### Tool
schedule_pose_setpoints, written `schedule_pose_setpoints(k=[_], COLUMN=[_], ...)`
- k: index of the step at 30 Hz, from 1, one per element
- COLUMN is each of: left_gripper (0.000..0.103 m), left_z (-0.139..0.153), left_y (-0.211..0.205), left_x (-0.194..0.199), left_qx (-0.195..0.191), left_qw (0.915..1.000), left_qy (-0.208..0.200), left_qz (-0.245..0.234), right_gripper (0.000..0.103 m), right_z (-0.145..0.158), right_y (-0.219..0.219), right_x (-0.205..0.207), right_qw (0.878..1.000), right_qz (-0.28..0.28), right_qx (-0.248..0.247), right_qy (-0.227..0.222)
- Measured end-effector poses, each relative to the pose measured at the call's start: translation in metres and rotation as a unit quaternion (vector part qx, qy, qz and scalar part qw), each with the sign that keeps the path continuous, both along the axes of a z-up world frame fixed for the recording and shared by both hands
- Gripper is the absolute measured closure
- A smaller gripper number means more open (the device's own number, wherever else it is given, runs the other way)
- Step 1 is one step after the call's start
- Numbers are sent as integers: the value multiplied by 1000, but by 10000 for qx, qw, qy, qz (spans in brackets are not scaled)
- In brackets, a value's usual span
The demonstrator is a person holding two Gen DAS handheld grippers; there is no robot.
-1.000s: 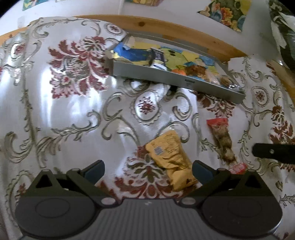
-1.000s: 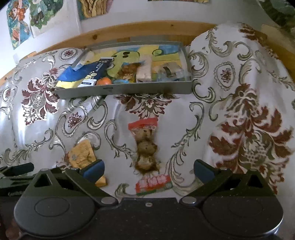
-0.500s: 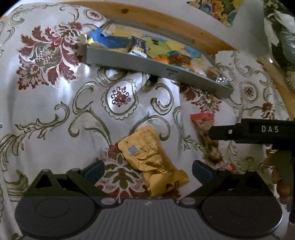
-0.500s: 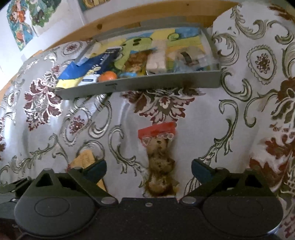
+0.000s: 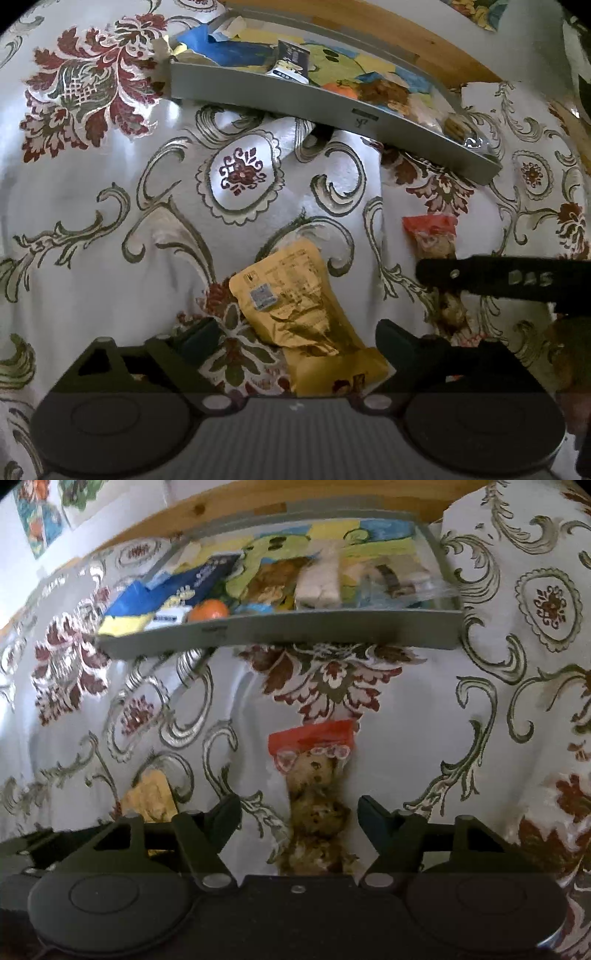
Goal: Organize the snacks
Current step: 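Close right tool on quail egg packet while left tool grasps gold pouch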
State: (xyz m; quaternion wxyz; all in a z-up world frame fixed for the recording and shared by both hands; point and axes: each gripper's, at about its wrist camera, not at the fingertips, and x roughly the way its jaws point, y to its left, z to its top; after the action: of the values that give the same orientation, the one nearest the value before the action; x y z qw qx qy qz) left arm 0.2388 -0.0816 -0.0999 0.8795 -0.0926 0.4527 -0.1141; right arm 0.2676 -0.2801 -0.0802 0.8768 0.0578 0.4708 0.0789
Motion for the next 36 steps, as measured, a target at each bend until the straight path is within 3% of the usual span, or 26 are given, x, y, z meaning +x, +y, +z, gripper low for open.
schedule_pose_setpoints(k=[6, 9, 14, 25, 27, 33, 36], left_gripper=[20, 27, 48, 61, 68, 65, 49], left_z=[-1, -5, -6, -5, -3, -5, -6], left_y=[2, 3, 10, 39, 47, 59, 56], left_x=[0, 1, 3, -6, -10, -13, -12], left_qx=[-534, -553, -515, -850, -881, -1041, -1111], left_qw=[9983, 9982, 9984, 9943, 9931, 9901, 9896], left_qy=[149, 150, 213, 504, 599, 743, 726], left_qz=[-179, -176, 23, 396, 491, 584, 562], right_gripper=[41, 51, 53, 55, 55, 54, 52], right_z=[-9, -9, -8, -5, -3, -2, 0], right_y=[5, 5, 6, 9, 11, 24, 29], right_x=[1, 1, 1, -12, -17, -29, -32], right_qw=[9994, 9991, 9990, 9986, 9984, 9969, 9973], right_qz=[20, 27, 18, 52, 105, 339, 405], right_qx=[-300, -363, -352, -44, 20, 223, -22], right_qy=[186, 223, 283, 518, 558, 679, 604])
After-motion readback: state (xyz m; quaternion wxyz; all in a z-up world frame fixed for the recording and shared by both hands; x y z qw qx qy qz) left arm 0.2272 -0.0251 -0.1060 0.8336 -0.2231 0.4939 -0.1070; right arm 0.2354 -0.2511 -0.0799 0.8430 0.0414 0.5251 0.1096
